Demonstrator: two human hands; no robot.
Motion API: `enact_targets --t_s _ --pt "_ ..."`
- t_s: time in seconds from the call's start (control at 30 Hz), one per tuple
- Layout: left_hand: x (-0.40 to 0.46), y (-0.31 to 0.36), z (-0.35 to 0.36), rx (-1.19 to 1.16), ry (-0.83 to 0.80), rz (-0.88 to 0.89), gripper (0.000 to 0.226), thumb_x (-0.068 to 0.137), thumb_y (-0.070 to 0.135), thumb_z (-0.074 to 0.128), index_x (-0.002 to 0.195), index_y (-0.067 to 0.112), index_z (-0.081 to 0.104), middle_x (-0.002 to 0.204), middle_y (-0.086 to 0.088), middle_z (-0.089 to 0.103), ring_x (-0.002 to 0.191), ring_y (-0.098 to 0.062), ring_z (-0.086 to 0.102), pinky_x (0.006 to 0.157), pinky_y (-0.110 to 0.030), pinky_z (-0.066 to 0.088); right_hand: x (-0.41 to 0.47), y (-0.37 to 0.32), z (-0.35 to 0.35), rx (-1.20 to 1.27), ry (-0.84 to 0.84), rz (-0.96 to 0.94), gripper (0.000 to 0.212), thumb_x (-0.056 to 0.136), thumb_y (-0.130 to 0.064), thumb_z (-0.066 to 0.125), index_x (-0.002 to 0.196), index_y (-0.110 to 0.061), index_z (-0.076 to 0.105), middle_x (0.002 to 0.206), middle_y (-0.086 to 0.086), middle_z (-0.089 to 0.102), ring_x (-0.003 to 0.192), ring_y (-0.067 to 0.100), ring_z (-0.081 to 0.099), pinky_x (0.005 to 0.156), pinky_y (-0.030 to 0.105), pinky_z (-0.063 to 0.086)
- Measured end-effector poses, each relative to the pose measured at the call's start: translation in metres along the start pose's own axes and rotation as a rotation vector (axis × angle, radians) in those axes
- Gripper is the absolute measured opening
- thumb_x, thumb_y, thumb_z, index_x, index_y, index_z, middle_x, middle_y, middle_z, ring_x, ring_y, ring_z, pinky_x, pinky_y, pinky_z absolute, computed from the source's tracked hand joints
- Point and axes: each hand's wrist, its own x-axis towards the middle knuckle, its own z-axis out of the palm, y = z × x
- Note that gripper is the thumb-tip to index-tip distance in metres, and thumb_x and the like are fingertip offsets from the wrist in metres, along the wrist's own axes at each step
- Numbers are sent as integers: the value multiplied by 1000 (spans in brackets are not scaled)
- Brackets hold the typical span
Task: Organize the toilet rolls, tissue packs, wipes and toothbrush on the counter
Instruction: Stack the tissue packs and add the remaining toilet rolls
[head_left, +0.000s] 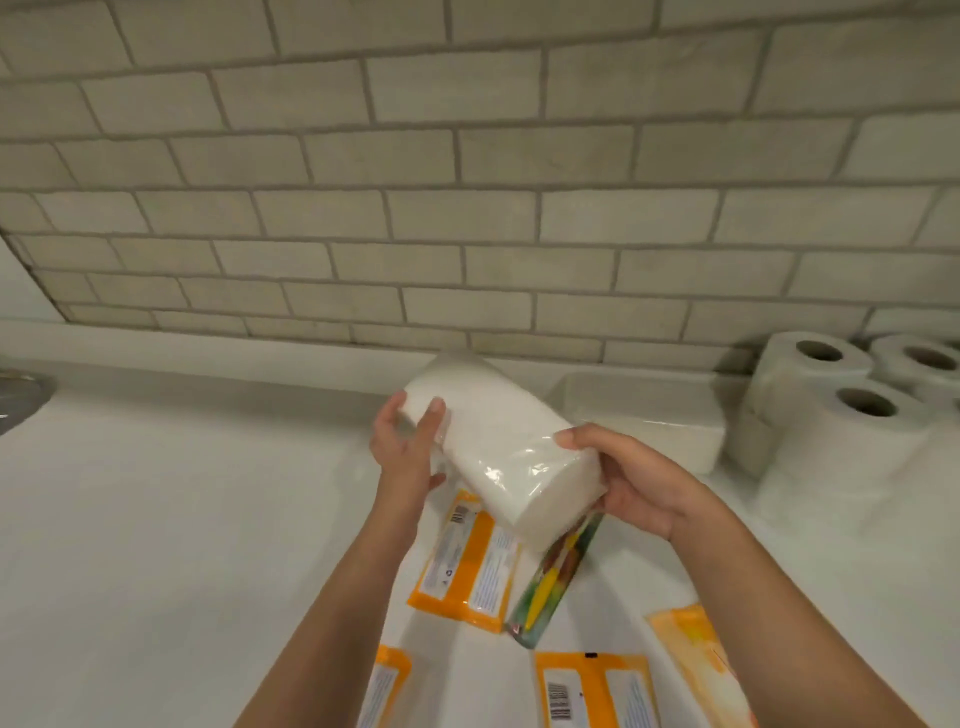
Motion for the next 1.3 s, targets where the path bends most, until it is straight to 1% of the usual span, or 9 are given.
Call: enact_targets --t_s 0.2,0.33,0.47,0.57,0.73,0.93,1.1,1.2,1.3 --pt "43 3 32 -16 -226 -229 80 76 68 65 142 32 38 135 -2 53 115 -28 61 89 -54 56 9 -26 -63 105 140 -34 43 59 -36 75 100 -22 69 98 5 70 87 23 64 79 37 47" --pt "60 5 75 -94 -337 -339 96 56 64 77 137 23 46 130 -9 58 104 -32 70 80 -42 61 24 -41 -85 269 441 -133 82 61 -56 80 128 -14 60 97 9 49 75 25 55 71 31 47" --pt "73 7 125 -160 -241 -413 101 48 61 80 131 16 46 124 -13 62 99 -32 70 65 -36 59 37 -47 -97 418 529 -346 58 77 -58 66 124 -25 63 107 0 60 93 16 62 74 30 54" --pt "79 4 154 -22 -223 -378 78 73 59 73 127 14 39 122 -12 59 104 -30 66 78 -40 59 43 -48 -103 210 570 -360 25 86 -49 60 101 -31 70 106 -4 67 91 14 63 83 31 50" --pt "88 -7 174 295 -231 -317 92 78 75 57 142 14 32 139 -7 49 128 -28 47 110 -48 40 61 -42 -131 60 733 -246 74 60 -61 70 122 -23 63 122 8 65 108 30 64 90 40 51" --pt "83 -24 183 310 -239 -307 66 84 74 51 117 19 38 126 -7 52 118 -27 50 109 -45 39 64 -37 -143 49 783 -306 88 75 -69 52 149 -24 35 150 -2 42 137 22 41 113 39 31" --pt "73 -25 184 344 -306 -265 83 89 69 46 154 24 22 156 -4 36 140 -28 39 111 -40 29 60 -16 -140 106 821 -373 72 93 -51 51 153 -26 20 157 -6 27 144 17 27 107 29 22" --pt "71 -25 187 417 -328 -232 85 91 71 40 155 18 24 159 -4 32 144 -26 33 113 -38 25 61 -11 -141 82 831 -368 73 92 -45 57 152 -24 21 155 -5 31 142 17 31 107 27 24" --pt "71 -23 188 466 -340 -229 86 91 73 37 152 13 31 155 -6 38 140 -27 38 109 -37 29 62 -14 -147 92 839 -325 78 88 -49 61 151 -21 25 150 -1 39 137 22 40 114 40 31"
